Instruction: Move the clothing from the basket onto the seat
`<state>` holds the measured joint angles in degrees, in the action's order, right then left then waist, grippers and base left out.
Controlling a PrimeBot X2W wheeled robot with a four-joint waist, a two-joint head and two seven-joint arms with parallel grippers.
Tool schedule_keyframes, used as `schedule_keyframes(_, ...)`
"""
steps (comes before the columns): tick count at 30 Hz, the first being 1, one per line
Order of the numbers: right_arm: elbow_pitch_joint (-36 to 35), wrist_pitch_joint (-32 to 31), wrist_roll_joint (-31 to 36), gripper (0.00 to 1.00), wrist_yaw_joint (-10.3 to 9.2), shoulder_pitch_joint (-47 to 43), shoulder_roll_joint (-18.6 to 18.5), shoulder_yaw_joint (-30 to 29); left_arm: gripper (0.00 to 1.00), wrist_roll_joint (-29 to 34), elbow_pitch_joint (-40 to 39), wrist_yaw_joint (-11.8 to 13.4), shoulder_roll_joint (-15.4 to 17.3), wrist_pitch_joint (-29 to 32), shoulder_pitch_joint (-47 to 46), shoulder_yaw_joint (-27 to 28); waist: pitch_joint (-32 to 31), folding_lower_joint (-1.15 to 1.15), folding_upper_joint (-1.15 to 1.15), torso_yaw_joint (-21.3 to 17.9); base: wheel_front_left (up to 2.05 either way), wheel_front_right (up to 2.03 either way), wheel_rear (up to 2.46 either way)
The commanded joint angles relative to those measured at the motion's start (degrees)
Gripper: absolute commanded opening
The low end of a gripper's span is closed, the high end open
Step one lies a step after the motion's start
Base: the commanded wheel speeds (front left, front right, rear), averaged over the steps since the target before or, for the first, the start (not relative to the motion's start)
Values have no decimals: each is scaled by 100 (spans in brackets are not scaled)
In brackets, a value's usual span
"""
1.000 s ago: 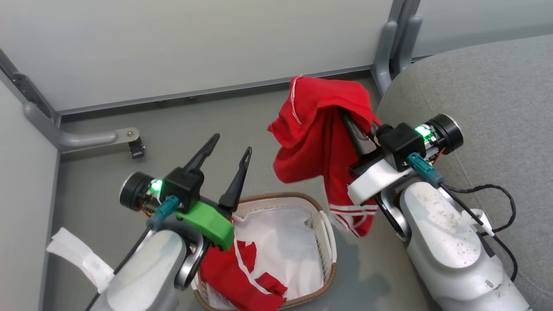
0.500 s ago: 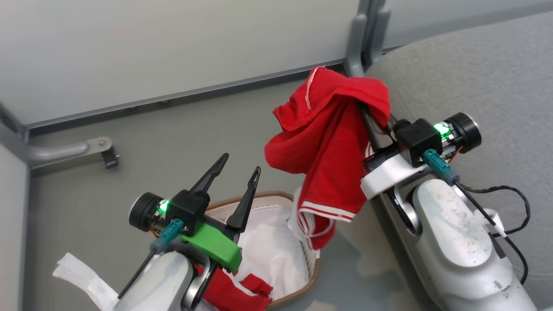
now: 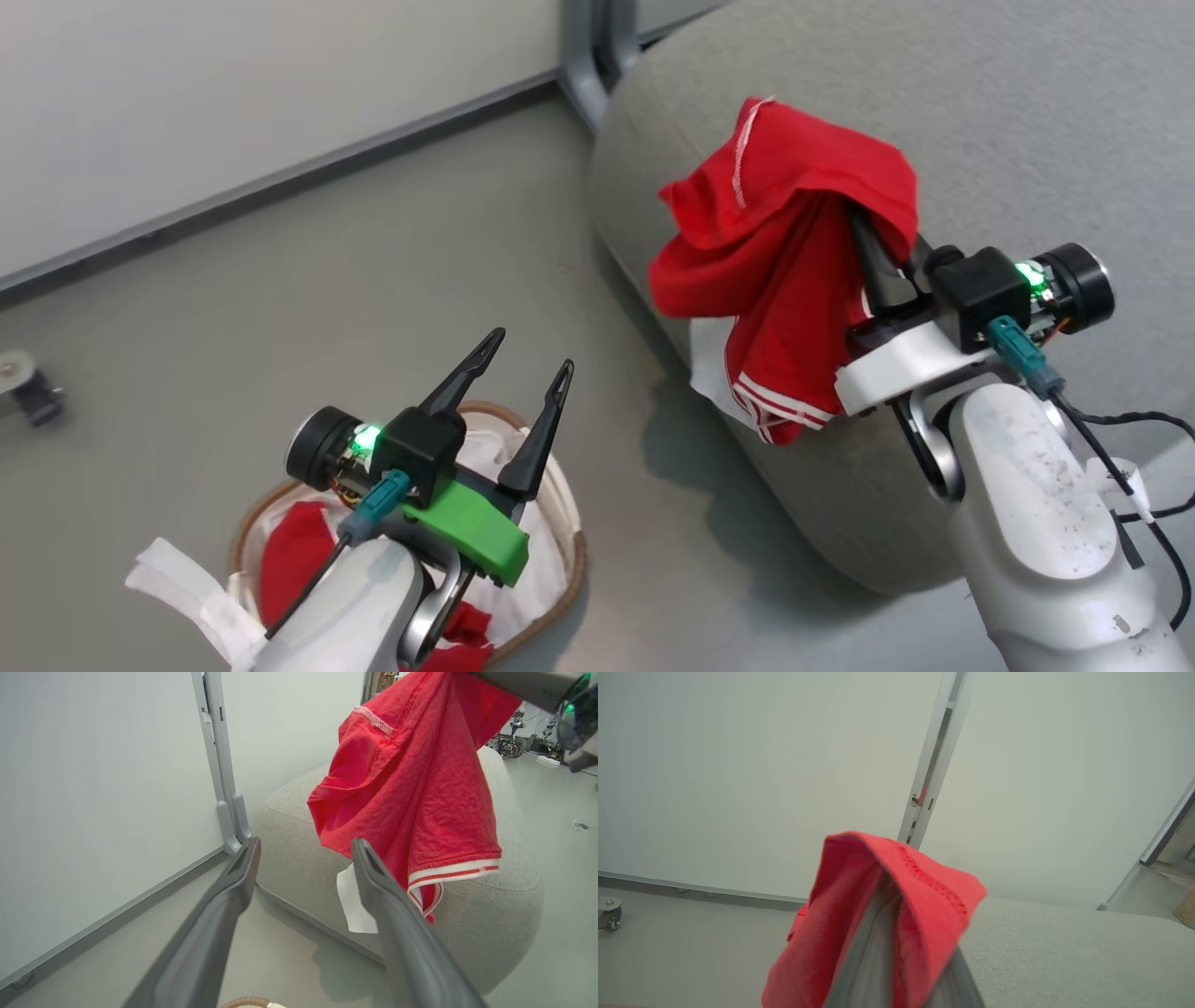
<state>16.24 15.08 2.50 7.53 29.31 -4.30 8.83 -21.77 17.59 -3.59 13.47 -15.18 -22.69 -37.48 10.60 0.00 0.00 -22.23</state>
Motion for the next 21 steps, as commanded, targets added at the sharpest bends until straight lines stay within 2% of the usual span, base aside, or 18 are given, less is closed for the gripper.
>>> schedule_keyframes(1, -47, 14, -34, 0, -8, -78, 30, -72, 100, 20, 42, -17, 21, 5, -92, -16, 461, 0, 0, -594, 0, 0, 0)
schedule_keyframes(6, -105, 14, -43, 0, -8, -134, 68, -332, 100, 58, 100, -39, -27, 22, -202, -91, 650, 0, 0, -666, 0, 0, 0)
schedule_keyframes(12, -87, 15, 61, 0, -8, 181, -83, -610, 100, 46, 104, -75, -143, 42, -342, -205, 900, 0, 0, -399, 0, 0, 0)
schedule_keyframes(17, 11, 15, 181, 0, -8, 773, -447, -828, 100, 89, 96, -83, -189, 71, -454, -271, 1135, 0, 0, -27, 0, 0, 0)
schedule_keyframes(21, 181, 14, 276, 0, -8, 1532, -943, -1062, 100, 149, 68, -78, -145, 82, -583, -301, 1365, 0, 0, 320, 0, 0, 0)
